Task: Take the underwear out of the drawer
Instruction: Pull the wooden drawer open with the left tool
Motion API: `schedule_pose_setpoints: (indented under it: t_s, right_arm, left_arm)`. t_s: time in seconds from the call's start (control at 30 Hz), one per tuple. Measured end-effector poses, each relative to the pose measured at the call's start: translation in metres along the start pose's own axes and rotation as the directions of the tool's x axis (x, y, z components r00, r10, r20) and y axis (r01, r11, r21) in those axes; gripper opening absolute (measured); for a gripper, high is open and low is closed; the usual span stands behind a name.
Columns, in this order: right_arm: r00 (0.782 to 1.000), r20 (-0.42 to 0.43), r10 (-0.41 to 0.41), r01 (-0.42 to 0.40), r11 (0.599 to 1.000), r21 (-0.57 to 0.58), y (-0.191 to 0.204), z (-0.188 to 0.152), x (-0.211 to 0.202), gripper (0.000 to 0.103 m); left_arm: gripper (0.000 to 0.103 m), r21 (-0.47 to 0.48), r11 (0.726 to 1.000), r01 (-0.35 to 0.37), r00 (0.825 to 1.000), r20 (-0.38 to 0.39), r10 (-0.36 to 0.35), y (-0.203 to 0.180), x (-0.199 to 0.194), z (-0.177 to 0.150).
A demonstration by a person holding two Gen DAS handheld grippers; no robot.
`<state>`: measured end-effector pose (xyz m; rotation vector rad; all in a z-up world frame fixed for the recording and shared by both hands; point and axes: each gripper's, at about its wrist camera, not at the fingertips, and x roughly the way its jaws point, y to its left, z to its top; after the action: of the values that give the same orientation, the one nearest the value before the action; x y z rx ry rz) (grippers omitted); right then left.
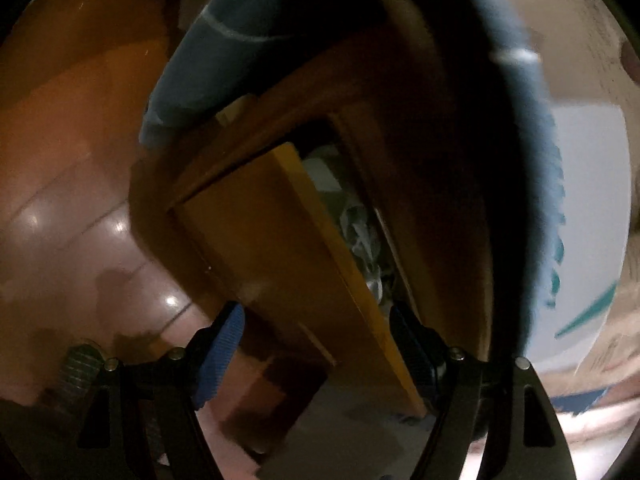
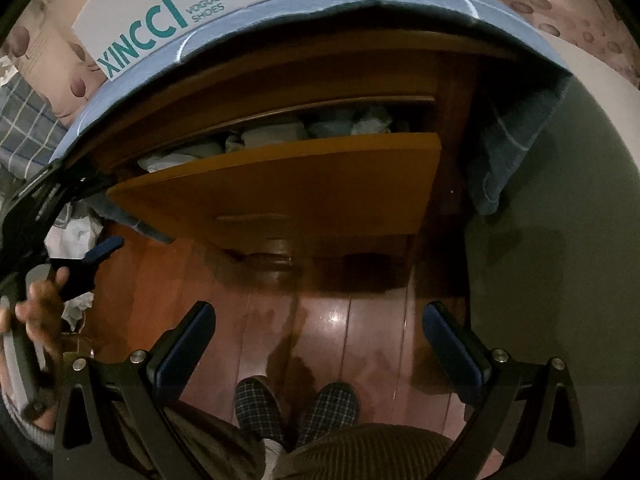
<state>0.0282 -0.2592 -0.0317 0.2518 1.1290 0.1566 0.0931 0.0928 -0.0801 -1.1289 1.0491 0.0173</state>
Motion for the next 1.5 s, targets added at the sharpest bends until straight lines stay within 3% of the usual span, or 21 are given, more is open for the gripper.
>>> schedule_pose_setpoints:
  t_s: [0.4,0.5,0.6,0.93,1.07,1.2,1.5]
  right_arm:
    - [1.000,-0.004,0.015,-0.015,1.000,0.009,-0.001,-0.001,0.001,0.103]
    - [1.000,0.003,0.020,-0.020,0.999,0.025,-0.002,-0.002,0.001,0.103]
    - [0.999,0.002,0.032,-0.032,0.999,0.037,-0.005,-0.003,0.000,0.103]
    - [0.999,-0.001,0.041,-0.041,0.998,0.037,-0.005,-0.002,0.001,0.103]
    - [0.999,-0.003,0.044,-0.044,0.998,0.041,-0.005,-0.003,0.002,0.103]
    - [0.999,-0.006,0.046,-0.045,0.998,0.044,-0.005,-0.002,0.003,0.103]
    - [0.999,0.003,0.044,-0.044,0.998,0.048,-0.004,-0.005,0.002,0.103]
  left_arm:
    - [0.083,-0.108,0.993,0.044,0.999,-0.012,-0.045,0.031,0.038,0.015]
    - [0.085,-0.111,0.993,0.033,0.999,0.001,-0.033,0.034,0.040,0.011]
    - [0.095,-0.137,0.990,0.016,1.000,0.008,-0.015,0.035,0.039,0.011]
    - [0.103,-0.203,0.976,-0.076,0.997,0.017,0.081,0.036,0.060,0.021]
    - [0.103,-0.185,0.976,-0.115,0.993,0.012,0.119,0.030,0.063,0.024]
    - [0.103,-0.144,0.984,-0.108,0.994,-0.010,0.108,0.027,0.062,0.026]
    - [0.103,0.021,0.973,-0.231,0.972,-0.042,0.232,0.012,0.048,0.021]
